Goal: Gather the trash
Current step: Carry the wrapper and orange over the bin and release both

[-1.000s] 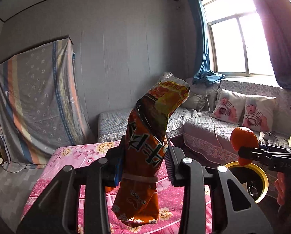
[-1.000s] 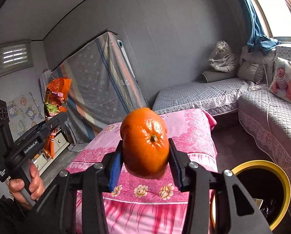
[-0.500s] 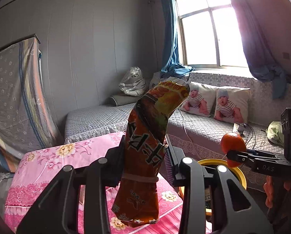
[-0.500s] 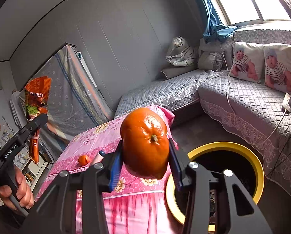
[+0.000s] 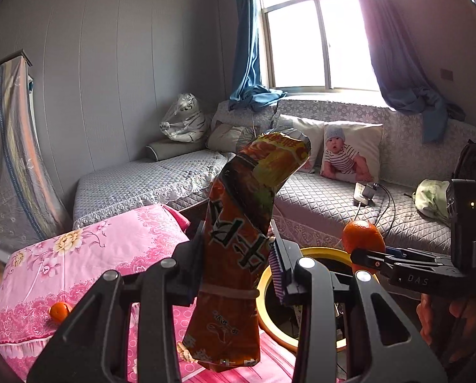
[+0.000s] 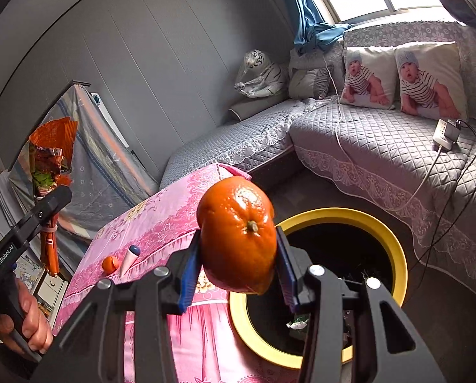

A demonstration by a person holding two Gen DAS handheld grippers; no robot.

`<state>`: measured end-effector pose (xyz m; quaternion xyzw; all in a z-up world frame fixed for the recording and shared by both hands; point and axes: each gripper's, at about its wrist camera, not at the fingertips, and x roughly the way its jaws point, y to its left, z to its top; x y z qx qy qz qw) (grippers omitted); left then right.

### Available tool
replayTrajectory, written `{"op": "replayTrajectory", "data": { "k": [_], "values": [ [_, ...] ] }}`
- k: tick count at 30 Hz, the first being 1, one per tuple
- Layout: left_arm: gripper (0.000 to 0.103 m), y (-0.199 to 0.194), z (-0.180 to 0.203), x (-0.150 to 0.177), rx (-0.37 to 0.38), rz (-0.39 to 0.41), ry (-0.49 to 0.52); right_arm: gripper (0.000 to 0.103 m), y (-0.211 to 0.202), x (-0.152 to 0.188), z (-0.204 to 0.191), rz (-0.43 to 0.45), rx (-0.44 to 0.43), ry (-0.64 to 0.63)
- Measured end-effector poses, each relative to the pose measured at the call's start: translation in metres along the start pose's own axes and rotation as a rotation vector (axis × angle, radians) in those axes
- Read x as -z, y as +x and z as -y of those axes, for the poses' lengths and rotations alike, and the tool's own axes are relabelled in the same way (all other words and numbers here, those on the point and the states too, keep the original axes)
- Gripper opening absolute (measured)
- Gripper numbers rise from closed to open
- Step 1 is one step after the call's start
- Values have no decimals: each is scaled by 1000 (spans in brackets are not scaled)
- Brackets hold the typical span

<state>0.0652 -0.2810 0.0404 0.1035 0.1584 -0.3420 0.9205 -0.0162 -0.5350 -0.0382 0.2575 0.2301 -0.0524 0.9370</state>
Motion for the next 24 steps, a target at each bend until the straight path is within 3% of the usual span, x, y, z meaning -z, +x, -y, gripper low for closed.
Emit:
{"op": "replayTrajectory", "data": {
  "k": [24],
  "values": [
    [34,86,38,23,59,-155,48,41,40,22,64,-109,127,127]
  ]
}}
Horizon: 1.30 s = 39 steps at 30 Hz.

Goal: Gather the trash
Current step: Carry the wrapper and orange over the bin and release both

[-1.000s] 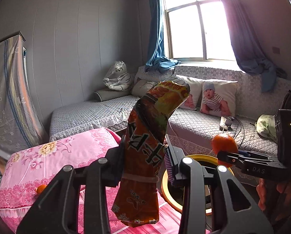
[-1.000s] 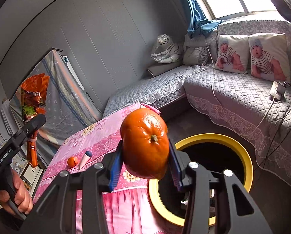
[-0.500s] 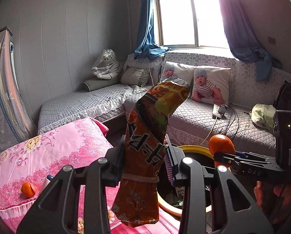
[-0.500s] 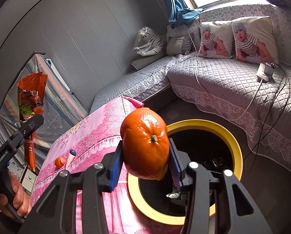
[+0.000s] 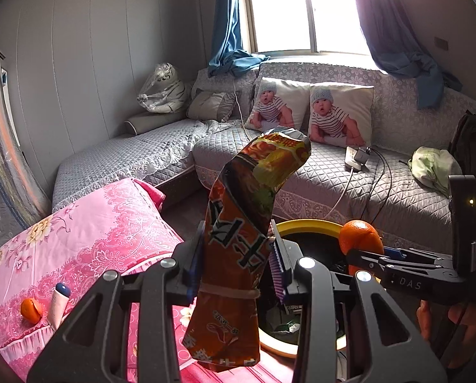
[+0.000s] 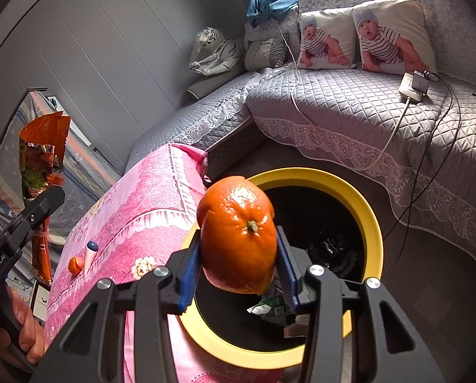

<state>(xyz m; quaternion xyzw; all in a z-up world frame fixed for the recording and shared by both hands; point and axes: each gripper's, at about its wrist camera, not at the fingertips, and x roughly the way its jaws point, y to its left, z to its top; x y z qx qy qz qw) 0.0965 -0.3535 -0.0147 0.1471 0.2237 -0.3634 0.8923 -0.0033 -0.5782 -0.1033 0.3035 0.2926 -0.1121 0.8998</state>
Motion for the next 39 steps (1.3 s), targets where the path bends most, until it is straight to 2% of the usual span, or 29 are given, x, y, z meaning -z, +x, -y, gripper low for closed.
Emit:
{"op": "replayTrajectory", "data": {
  "k": [17,24,28,30,31,32,34,36,39],
  "values": [
    [34,51,10,12,13,-86,12,41,26,6,20,-71,66,52],
    [34,81,13,22,36,-152,1,41,41,7,31,-112,83,90],
    [36,95,11,26,77,-195,-33,41,42,7,33,-112,96,95],
    [50,97,8,27,88,-200,-51,43,40,6,34,-108,100,101],
    [68,96,6,28,82,-195,-63,46,39,5,35,-104,105,108],
    [78,94,3,29,73,-184,-75,49,37,4,36,-100,113,113],
    [80,89,-5,27,68,-167,-94,54,32,1,36,-87,114,118],
    [89,85,-14,26,60,-157,-128,61,26,-1,36,-75,109,125],
    [90,76,-30,25,30,-141,-177,63,16,-3,30,-57,111,116]
  ]
}}
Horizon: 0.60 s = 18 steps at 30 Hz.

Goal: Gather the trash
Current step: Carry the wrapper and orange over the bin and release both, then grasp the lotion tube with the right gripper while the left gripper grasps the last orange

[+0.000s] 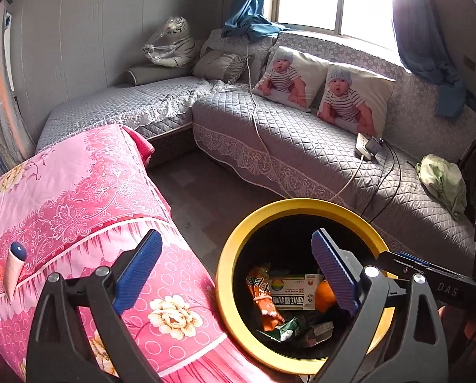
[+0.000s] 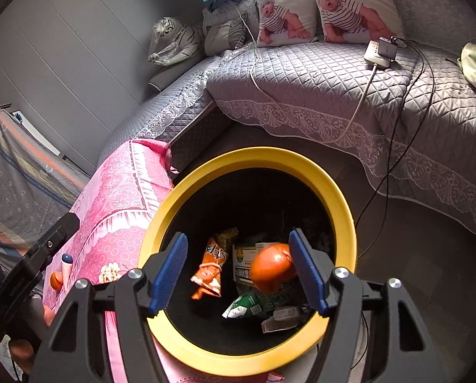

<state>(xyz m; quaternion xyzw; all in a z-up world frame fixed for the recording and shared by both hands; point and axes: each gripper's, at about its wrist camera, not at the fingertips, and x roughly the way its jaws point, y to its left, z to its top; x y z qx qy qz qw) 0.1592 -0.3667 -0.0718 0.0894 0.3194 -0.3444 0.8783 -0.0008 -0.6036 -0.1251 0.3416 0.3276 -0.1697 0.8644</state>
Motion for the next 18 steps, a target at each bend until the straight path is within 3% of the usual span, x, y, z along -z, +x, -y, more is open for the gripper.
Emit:
{"op": "replayTrajectory", "data": {
  "k": [6,14,18],
  "values": [
    [93,-51,-54,-3,-131,147,-154,63,-13,5,-41,-23,-78,-81],
    [95,-152,-168,10,-468,382,-295,63,21,26,-177,-208,-329,-275],
    [95,-199,-226,35,-682,427,-322,63,48,50,-259,-316,-414,-388]
  ]
}}
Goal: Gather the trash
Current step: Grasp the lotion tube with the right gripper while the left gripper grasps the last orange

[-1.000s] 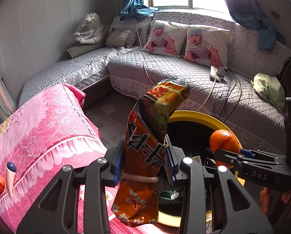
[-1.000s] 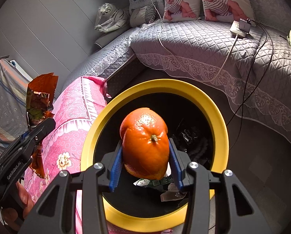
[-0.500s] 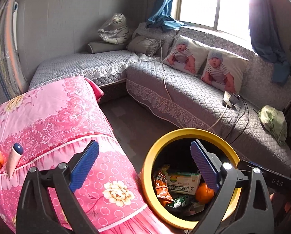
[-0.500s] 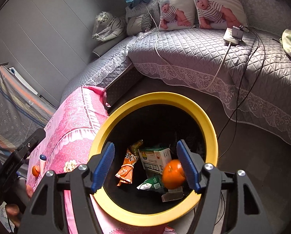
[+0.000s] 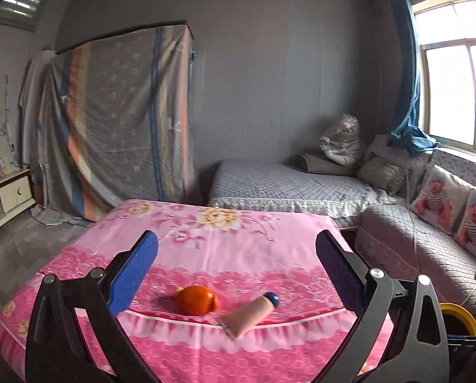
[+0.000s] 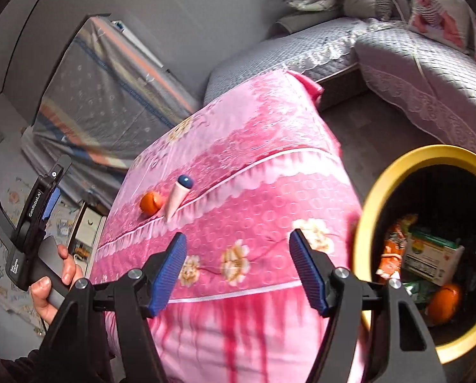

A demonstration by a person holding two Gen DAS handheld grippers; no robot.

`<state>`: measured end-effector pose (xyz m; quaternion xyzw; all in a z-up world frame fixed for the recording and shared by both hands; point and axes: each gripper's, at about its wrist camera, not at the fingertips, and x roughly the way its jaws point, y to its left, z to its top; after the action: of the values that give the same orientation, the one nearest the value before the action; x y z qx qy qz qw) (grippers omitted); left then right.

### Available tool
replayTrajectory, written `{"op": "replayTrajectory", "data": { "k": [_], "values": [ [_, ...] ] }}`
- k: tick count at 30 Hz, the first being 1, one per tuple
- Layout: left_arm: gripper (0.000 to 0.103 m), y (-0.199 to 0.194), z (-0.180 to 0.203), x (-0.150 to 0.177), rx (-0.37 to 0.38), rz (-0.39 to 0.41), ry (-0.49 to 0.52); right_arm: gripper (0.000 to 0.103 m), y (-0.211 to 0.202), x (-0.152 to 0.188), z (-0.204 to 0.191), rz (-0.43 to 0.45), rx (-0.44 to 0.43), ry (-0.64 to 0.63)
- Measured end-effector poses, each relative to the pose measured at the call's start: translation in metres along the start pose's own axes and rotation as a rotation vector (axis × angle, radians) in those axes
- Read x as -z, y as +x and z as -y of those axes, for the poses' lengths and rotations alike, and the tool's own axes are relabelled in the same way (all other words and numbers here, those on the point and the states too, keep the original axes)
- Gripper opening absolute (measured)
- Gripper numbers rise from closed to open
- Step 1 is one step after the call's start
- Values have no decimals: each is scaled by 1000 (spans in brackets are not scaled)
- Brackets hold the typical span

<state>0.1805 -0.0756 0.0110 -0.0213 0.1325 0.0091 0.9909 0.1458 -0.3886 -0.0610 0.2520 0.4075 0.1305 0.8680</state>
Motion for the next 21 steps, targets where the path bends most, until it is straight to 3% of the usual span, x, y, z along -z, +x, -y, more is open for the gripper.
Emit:
{"op": "replayTrajectory", "data": {
  "k": [4,8,13,21],
  "values": [
    [95,2,-58,8,-140,-19,29,63,63,-16,-50,-127,-48,-38],
    [95,7,-104,21,-185,-77,-17,63,119,-32,-84,-223,-25,-59],
    [95,17,-128,29,-189,-136,-63,61,181,-52,-104,-305,53,-47],
    [95,34,-141,43,-144,-176,-49,51,230,-71,-104,-351,190,-17]
  ]
}}
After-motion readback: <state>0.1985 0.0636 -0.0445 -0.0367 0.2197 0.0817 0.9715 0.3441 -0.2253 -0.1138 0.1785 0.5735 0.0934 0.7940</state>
